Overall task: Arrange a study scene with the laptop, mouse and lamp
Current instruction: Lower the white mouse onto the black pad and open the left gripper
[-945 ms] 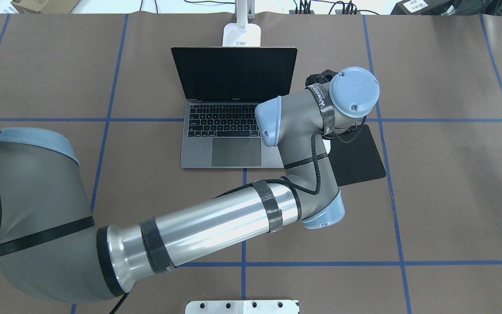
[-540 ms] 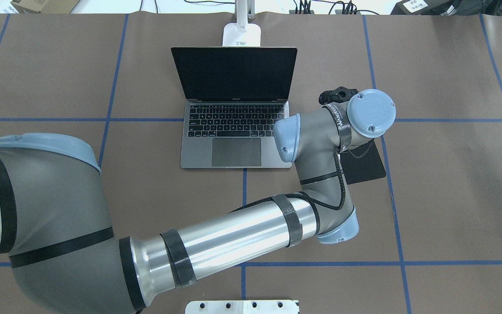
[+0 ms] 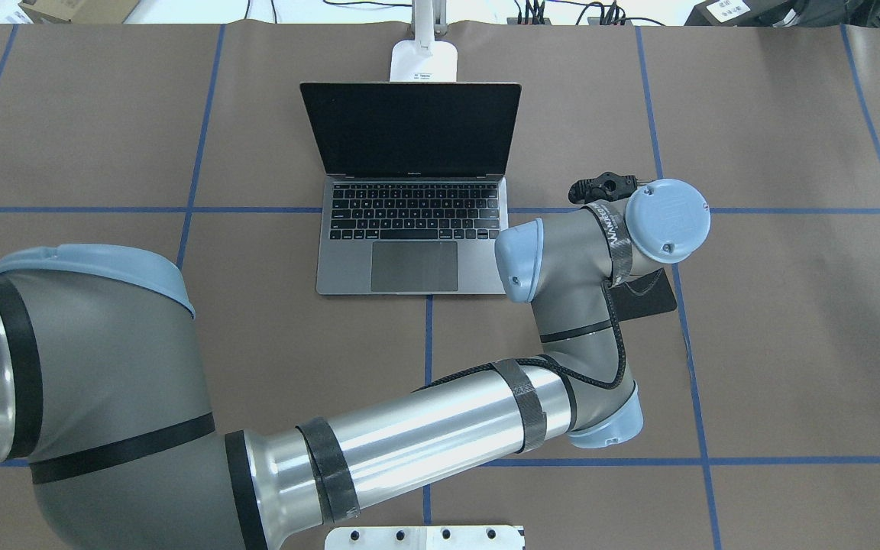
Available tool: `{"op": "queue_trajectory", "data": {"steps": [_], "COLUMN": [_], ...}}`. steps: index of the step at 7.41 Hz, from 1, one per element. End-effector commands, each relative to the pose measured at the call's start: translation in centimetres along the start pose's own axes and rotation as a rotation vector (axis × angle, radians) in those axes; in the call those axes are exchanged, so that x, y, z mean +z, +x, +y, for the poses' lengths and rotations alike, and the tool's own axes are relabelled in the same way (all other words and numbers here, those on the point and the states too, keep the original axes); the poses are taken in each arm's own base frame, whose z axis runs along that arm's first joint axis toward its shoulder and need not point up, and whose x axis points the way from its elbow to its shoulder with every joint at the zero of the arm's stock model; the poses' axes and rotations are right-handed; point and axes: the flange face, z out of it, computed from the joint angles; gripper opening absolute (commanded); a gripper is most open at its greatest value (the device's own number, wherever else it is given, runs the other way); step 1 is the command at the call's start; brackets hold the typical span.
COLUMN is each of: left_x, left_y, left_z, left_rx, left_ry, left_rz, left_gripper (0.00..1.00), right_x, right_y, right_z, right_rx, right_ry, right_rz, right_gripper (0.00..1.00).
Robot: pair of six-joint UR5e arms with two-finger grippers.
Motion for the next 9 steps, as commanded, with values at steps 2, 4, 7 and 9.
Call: {"op": "queue_trajectory", "data": {"steps": [2, 4, 7, 9], "left_x": [0.0, 0.0, -0.1, -2.1], "left_y": [0.1, 0.2, 0.1, 0.5], "left_z": [0.3, 0.3, 0.2, -1.4], "left_rx": [-0.013, -0.012, -0.010, -0.009], "left_ry": [-0.002, 0.000, 0.001, 0.017], "left_rz": [0.002, 0.004, 0.007, 0.040], "left_gripper": [0.51, 0.69, 0.86, 0.90], "right_x": [0.0, 0.0, -0.1, -0.2], "right_y": [0.0, 0.0, -0.1, -0.2], "right_z": [0.0, 0.0, -0.1, -0.2], "right_rx": [0.000, 0.001, -0.002, -0.004], "right_ry": [0.000, -0.001, 0.002, 0.004], "right_rz": [0.000, 0.000, -0.001, 0.000], "right_gripper": [0.99, 1.00, 1.00, 0.99]}}
